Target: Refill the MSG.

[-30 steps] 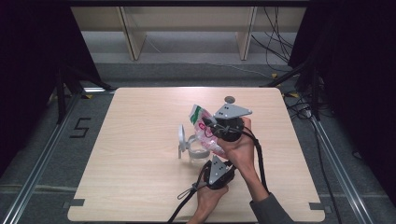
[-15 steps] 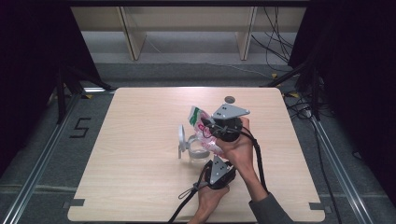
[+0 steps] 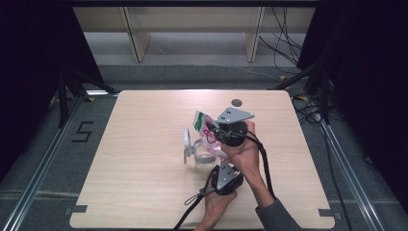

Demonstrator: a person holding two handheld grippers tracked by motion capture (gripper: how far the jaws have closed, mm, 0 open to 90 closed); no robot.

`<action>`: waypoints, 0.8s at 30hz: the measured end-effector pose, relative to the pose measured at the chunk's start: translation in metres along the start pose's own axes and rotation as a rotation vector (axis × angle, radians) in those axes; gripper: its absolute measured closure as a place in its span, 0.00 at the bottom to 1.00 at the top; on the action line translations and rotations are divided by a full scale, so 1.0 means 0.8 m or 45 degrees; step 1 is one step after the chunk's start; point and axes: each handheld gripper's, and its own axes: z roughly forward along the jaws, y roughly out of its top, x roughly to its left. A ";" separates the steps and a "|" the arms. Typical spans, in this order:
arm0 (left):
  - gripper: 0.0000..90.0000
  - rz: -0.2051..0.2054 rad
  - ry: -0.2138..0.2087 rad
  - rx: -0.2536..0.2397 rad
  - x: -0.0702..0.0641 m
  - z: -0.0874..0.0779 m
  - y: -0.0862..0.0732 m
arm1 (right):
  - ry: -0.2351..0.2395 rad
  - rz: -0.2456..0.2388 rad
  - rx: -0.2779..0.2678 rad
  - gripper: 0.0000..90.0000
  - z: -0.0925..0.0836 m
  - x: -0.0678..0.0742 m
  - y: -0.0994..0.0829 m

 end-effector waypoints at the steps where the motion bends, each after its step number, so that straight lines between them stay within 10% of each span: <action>1: 0.90 0.002 -0.002 -0.001 0.000 0.000 0.000 | -0.003 0.012 0.003 1.00 0.000 0.001 0.000; 24: 0.90 0.016 0.006 -0.008 -0.001 0.001 0.003 | 0.009 -0.044 0.018 1.00 0.002 0.002 0.004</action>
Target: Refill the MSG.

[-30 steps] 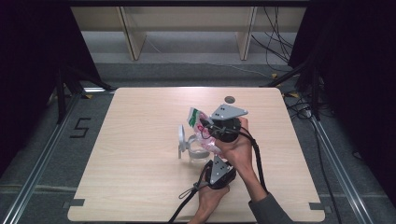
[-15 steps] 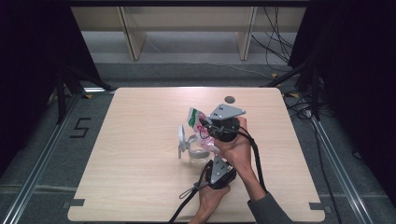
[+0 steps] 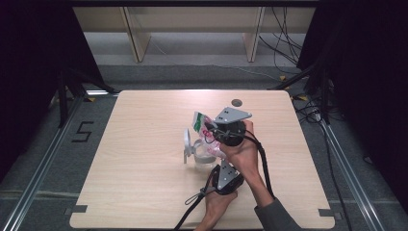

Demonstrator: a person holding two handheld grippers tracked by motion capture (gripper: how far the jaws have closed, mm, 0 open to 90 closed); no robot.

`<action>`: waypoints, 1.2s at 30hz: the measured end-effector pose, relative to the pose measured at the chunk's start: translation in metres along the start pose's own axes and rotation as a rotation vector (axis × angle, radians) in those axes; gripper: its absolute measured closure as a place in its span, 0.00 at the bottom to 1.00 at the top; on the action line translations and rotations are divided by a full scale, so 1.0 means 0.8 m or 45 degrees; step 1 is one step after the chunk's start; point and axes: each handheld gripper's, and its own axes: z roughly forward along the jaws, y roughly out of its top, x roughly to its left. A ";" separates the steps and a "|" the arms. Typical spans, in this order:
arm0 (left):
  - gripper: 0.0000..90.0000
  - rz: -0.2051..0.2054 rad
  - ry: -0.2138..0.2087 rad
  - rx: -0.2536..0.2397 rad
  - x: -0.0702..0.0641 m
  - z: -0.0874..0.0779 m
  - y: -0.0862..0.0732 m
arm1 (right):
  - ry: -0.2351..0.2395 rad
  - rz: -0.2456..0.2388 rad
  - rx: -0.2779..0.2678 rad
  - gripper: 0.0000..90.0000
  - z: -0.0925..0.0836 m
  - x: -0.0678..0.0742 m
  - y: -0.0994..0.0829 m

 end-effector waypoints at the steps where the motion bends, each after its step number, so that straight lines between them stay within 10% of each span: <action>1: 0.90 0.004 0.003 -0.001 0.000 0.000 0.000 | 0.000 0.000 0.000 1.00 0.000 0.000 0.000; 36: 0.90 -0.014 -0.004 -0.020 -0.002 0.001 0.002 | -0.012 -0.010 -0.001 1.00 0.001 0.005 0.002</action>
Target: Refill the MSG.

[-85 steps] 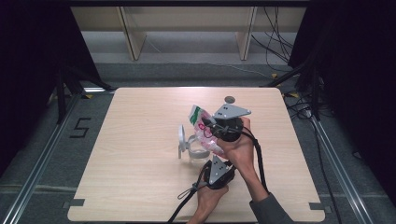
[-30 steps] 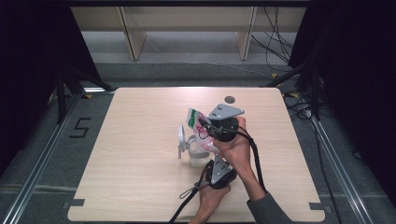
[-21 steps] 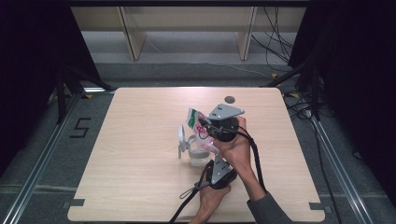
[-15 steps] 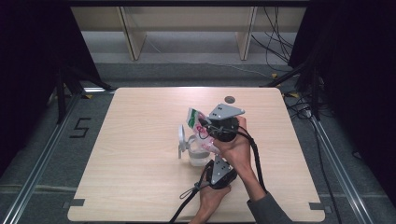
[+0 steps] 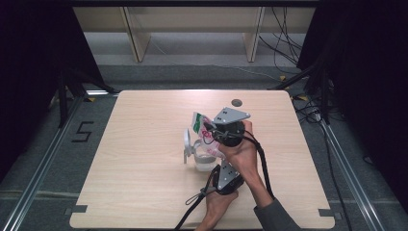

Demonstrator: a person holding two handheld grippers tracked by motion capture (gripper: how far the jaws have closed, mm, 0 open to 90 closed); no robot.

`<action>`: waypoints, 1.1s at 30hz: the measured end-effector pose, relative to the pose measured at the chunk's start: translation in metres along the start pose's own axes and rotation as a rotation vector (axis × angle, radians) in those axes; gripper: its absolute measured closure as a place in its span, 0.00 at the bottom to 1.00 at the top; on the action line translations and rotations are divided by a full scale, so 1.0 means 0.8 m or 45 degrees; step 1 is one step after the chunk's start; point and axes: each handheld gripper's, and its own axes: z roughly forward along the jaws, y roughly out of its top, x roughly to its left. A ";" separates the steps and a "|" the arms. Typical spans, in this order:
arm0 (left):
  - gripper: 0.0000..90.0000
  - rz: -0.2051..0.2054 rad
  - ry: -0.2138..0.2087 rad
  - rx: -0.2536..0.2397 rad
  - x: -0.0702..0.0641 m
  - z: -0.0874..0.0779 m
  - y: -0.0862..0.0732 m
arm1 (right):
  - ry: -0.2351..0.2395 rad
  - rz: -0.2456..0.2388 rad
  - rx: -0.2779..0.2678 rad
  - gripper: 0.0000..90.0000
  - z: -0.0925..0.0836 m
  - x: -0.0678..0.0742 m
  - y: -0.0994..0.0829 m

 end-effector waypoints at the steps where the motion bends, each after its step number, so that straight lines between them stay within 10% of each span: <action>1: 0.90 -0.001 0.000 -0.001 0.000 0.000 0.000 | 0.000 -0.008 -0.001 1.00 0.000 0.000 0.000; 7: 0.90 -0.053 -0.014 -0.071 -0.004 0.005 0.001 | -0.021 -0.010 -0.017 1.00 -0.001 0.000 0.001; 11: 0.90 0.007 -0.004 -0.012 0.000 0.002 0.002 | 0.000 -0.009 -0.003 1.00 0.000 -0.002 0.001; 13: 0.90 -0.118 -0.025 -0.112 -0.008 0.010 0.002 | -0.007 -0.018 -0.004 1.00 0.000 0.000 0.000; 27: 0.90 -0.108 -0.045 -0.129 -0.005 0.013 0.003 | -0.019 -0.047 -0.015 1.00 0.000 -0.001 0.002; 31: 0.90 -0.094 -0.039 -0.138 -0.004 0.013 0.003 | -0.010 -0.035 -0.008 1.00 0.000 0.001 0.003; 33: 0.90 0.038 -0.017 -0.021 0.007 0.005 0.004 | -0.013 -0.044 -0.017 1.00 0.000 0.001 0.003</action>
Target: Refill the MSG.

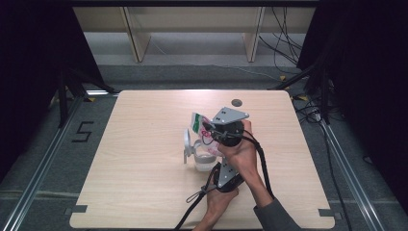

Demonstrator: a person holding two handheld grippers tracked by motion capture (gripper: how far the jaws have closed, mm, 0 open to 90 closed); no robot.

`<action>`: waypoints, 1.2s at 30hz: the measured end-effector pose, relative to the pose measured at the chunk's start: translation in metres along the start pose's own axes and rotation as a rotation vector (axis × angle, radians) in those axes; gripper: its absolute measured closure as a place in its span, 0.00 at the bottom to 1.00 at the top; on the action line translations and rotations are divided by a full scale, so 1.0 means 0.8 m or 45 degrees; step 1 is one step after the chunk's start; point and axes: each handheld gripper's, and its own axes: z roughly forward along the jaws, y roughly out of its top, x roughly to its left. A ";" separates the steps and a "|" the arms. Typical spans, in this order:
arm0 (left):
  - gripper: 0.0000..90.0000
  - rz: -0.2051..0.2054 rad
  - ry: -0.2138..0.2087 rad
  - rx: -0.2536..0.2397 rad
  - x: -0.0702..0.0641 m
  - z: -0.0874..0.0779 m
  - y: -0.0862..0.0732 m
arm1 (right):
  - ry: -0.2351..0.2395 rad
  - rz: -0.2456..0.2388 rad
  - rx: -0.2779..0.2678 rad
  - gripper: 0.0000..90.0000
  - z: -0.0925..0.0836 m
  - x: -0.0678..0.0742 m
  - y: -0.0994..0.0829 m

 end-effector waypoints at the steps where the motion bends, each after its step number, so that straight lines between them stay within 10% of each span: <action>1: 0.90 0.006 0.001 -0.001 0.000 0.000 0.000 | 0.000 0.000 0.000 1.00 0.000 0.000 0.000; 5: 0.90 -0.012 -0.003 -0.009 0.001 0.000 0.000 | 0.019 -0.002 0.012 1.00 0.000 0.002 0.001; 6: 0.90 -0.151 -0.028 -0.123 -0.009 0.007 -0.001 | 0.012 0.023 0.018 1.00 0.000 0.003 0.001; 36: 0.90 -0.153 -0.034 -0.140 -0.009 0.007 0.001 | 0.005 -0.009 0.021 0.99 0.003 0.007 0.004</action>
